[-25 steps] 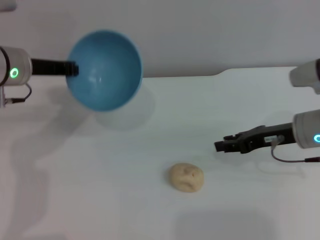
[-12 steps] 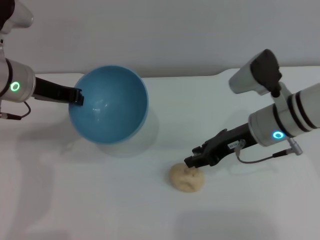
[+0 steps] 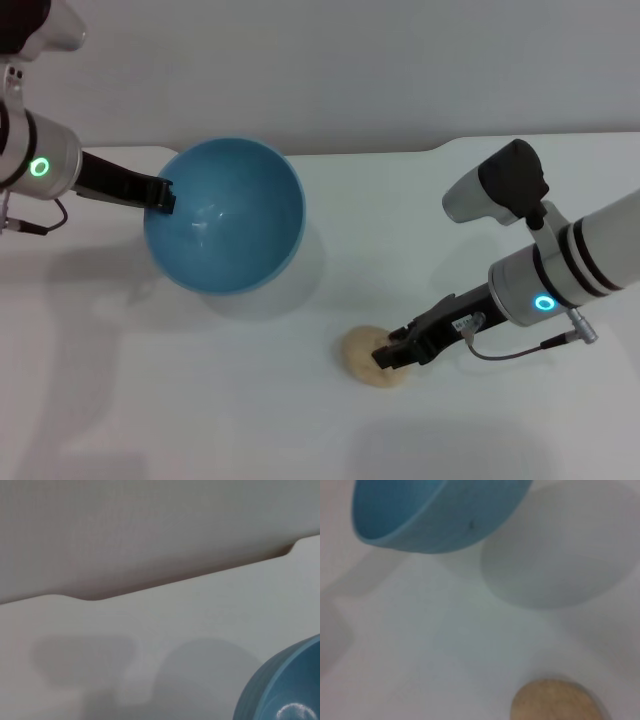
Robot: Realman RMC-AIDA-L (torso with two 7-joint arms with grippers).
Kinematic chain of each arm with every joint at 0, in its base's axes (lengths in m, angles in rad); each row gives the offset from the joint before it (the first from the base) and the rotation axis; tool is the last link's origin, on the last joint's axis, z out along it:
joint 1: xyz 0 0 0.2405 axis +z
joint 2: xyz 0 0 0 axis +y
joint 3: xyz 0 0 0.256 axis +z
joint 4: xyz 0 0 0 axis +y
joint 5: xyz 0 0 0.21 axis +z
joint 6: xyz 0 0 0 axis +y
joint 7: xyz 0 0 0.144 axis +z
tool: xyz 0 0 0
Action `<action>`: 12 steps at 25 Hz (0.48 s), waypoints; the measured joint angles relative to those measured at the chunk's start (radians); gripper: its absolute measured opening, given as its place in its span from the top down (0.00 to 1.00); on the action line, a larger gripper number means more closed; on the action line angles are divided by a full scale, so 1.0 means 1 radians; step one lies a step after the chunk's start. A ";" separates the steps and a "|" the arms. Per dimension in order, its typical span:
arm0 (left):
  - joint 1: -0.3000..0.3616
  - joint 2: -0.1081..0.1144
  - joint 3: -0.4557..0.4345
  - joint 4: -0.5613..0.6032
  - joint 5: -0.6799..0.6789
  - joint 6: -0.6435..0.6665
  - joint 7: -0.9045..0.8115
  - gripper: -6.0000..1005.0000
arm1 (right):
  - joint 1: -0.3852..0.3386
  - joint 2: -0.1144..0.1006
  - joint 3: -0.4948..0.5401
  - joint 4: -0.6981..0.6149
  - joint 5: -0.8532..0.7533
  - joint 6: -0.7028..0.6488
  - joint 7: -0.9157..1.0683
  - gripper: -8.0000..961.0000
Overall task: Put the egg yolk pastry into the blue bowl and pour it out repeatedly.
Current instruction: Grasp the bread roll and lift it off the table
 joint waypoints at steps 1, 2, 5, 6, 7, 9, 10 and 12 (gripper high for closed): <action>-0.002 0.000 0.001 0.001 0.002 -0.001 0.000 1.00 | 0.000 0.001 -0.001 0.008 0.000 0.012 0.000 0.62; -0.003 0.000 0.003 0.001 0.002 -0.001 0.000 1.00 | 0.000 0.001 -0.001 0.015 0.001 0.024 0.000 0.62; -0.006 -0.001 0.018 0.001 0.002 -0.001 0.000 1.00 | -0.005 0.002 -0.002 0.025 0.007 0.059 0.000 0.62; -0.007 -0.001 0.024 0.001 0.002 0.000 -0.001 1.00 | -0.007 0.003 -0.002 0.026 0.013 0.069 0.001 0.62; -0.007 -0.001 0.031 0.000 0.002 0.002 -0.001 1.00 | -0.010 0.003 -0.002 0.027 0.024 0.080 0.000 0.62; -0.007 -0.001 0.037 0.000 0.002 0.003 -0.001 1.00 | -0.017 0.004 -0.002 0.028 0.050 0.095 -0.003 0.64; -0.007 -0.001 0.037 0.000 0.002 0.003 -0.001 0.99 | -0.020 0.004 -0.002 0.028 0.060 0.097 -0.009 0.66; -0.008 -0.002 0.039 0.000 0.002 0.004 -0.001 0.99 | -0.026 0.004 0.001 0.026 0.068 0.098 -0.019 0.69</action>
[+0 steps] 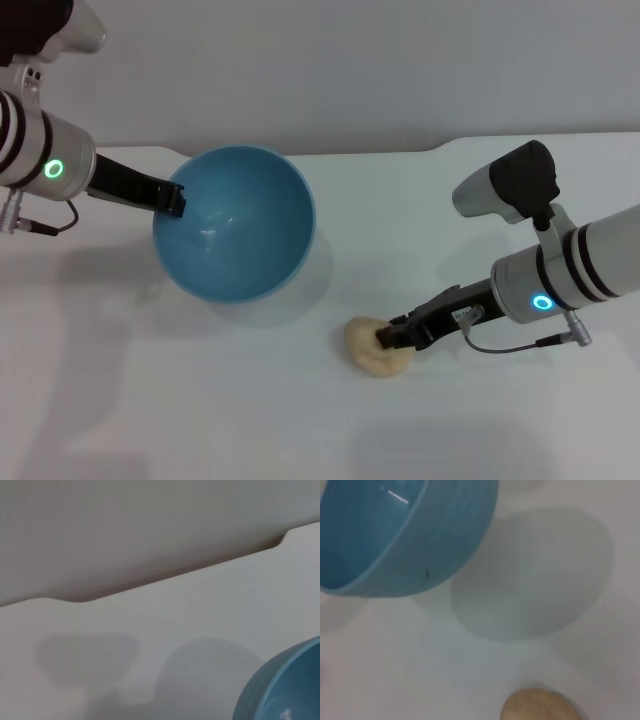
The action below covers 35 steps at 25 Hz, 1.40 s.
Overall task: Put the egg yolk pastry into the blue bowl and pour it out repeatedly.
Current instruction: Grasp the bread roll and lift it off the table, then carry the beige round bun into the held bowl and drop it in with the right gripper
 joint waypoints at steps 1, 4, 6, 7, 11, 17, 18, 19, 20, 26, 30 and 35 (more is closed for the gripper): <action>0.000 -0.001 0.003 0.000 0.000 0.000 0.000 0.99 | -0.003 -0.001 0.003 -0.003 0.000 -0.003 -0.002 0.70; 0.001 -0.002 0.020 -0.001 0.000 0.001 0.000 0.99 | -0.016 -0.005 0.010 -0.022 0.001 -0.026 -0.003 0.75; 0.002 -0.002 0.027 0.001 0.000 0.001 0.000 0.98 | -0.031 -0.007 0.012 -0.049 0.002 -0.053 -0.003 0.78; 0.001 -0.002 0.034 0.005 0.000 0.001 0.001 0.98 | -0.042 -0.007 0.013 -0.069 0.002 -0.071 -0.003 0.79; -0.001 -0.001 0.071 0.012 0.000 0.000 0.001 0.98 | -0.084 -0.009 0.014 -0.135 0.003 -0.127 0.003 0.85; -0.002 0.000 0.105 0.008 0.000 -0.008 0.001 0.98 | -0.146 -0.014 0.059 -0.221 0.004 -0.250 0.009 0.90; -0.003 0.000 0.114 0.008 0.000 -0.010 0.001 0.98 | -0.160 -0.013 0.078 -0.240 0.004 -0.277 0.009 0.91; -0.003 0.000 0.118 0.008 0.000 -0.011 0.001 0.98 | -0.176 -0.014 0.100 -0.260 0.004 -0.299 0.010 0.91; -0.004 0.000 0.125 0.009 0.000 -0.015 0.001 0.98 | -0.190 -0.013 0.126 -0.281 0.004 -0.324 0.008 0.92; -0.006 -0.001 0.172 0.013 0.004 -0.044 0.000 0.98 | -0.232 -0.014 0.306 -0.345 0.005 -0.486 -0.037 0.96; -0.011 -0.004 0.222 0.021 0.011 -0.053 -0.006 0.98 | -0.237 -0.016 0.412 -0.358 0.054 -0.591 -0.113 0.96; -0.037 -0.006 0.298 0.047 0.007 -0.054 -0.023 0.98 | -0.228 -0.021 0.421 -0.380 0.172 -0.673 -0.164 0.96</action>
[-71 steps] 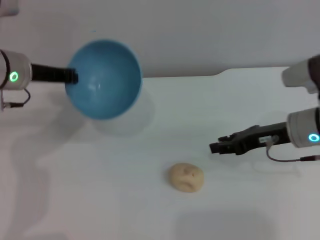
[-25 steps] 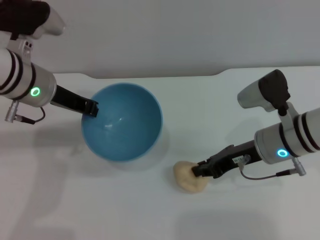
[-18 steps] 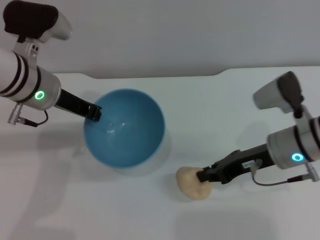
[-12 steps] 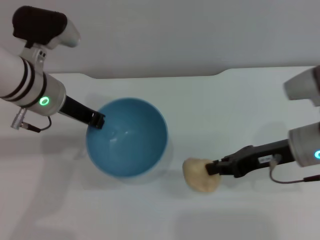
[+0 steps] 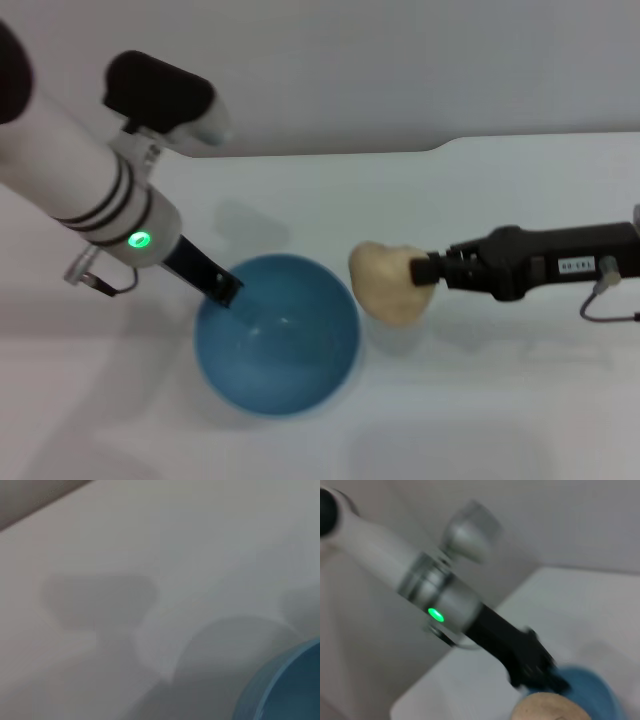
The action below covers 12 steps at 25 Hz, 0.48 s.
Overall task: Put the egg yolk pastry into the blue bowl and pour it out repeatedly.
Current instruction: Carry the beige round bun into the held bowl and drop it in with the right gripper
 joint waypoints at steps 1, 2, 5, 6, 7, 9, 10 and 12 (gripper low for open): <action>0.000 0.000 0.000 0.000 0.000 0.000 0.000 0.98 | 0.004 0.000 -0.002 -0.001 0.018 -0.001 -0.004 0.96; -0.052 -0.006 0.095 0.034 -0.011 -0.001 -0.054 0.98 | 0.010 0.001 -0.004 0.000 0.034 -0.001 -0.006 0.96; -0.082 -0.010 0.151 0.043 -0.039 0.005 -0.077 0.98 | 0.040 0.004 -0.005 0.030 0.051 0.008 -0.007 0.97; -0.094 -0.010 0.173 0.045 -0.058 0.010 -0.084 0.98 | 0.049 0.004 -0.006 0.044 0.051 0.011 -0.007 0.97; -0.108 -0.010 0.196 0.046 -0.079 0.017 -0.092 0.98 | 0.059 0.005 -0.006 0.059 0.051 0.015 -0.007 0.97; -0.129 -0.010 0.227 0.046 -0.107 0.024 -0.102 0.98 | 0.069 0.005 -0.007 0.090 0.047 0.037 -0.007 0.97; -0.139 -0.010 0.236 0.046 -0.118 0.025 -0.104 0.98 | 0.070 0.005 -0.007 0.102 0.047 0.049 -0.007 0.97; -0.154 -0.010 0.242 0.045 -0.135 0.025 -0.105 0.98 | 0.069 0.005 -0.008 0.141 0.046 0.090 -0.007 0.97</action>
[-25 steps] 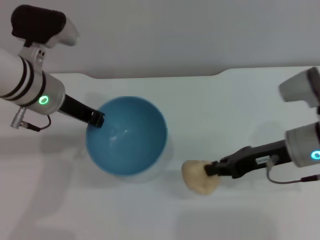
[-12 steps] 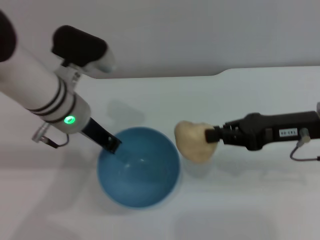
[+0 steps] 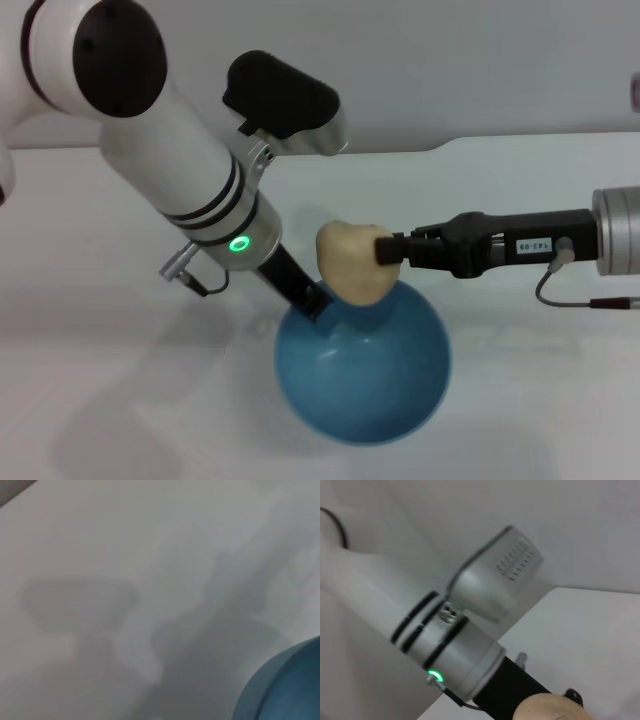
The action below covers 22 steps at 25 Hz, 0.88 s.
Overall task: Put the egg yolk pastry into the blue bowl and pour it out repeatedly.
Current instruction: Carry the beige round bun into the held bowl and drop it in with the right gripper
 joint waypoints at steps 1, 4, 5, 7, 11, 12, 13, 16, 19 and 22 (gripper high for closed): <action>-0.008 0.000 0.001 -0.002 -0.008 0.003 -0.001 0.98 | 0.000 0.000 0.000 0.000 0.000 0.000 0.000 0.97; -0.022 0.000 0.000 0.003 -0.014 0.018 -0.001 0.98 | -0.009 0.000 0.000 0.023 -0.001 0.010 0.000 0.98; -0.029 0.001 -0.002 0.009 -0.014 0.023 -0.001 0.98 | -0.013 0.000 -0.001 0.024 -0.001 0.009 0.000 0.98; -0.039 0.003 -0.005 0.019 -0.014 0.028 -0.001 0.98 | -0.023 0.000 -0.002 0.025 -0.001 0.005 0.002 0.98; -0.051 0.004 -0.005 0.024 -0.009 0.035 0.000 0.98 | -0.037 0.000 -0.004 0.027 -0.003 0.005 0.009 0.98; -0.053 0.005 -0.005 0.024 -0.007 0.036 0.000 0.98 | -0.040 0.000 -0.004 0.027 -0.003 0.006 0.009 0.98; -0.053 0.005 -0.005 0.024 -0.007 0.036 0.000 0.98 | -0.044 0.000 -0.004 0.028 -0.003 0.007 0.010 0.98; -0.056 0.007 -0.006 0.025 -0.006 0.037 0.000 0.98 | -0.055 -0.004 -0.004 0.027 -0.005 -0.001 0.011 0.95; -0.060 0.007 -0.006 0.026 -0.006 0.038 0.000 0.98 | -0.063 -0.010 -0.004 0.021 -0.012 -0.012 0.012 0.92; -0.068 0.008 -0.006 0.027 -0.005 0.038 0.001 0.98 | -0.071 -0.014 -0.004 0.019 -0.018 -0.016 0.027 0.89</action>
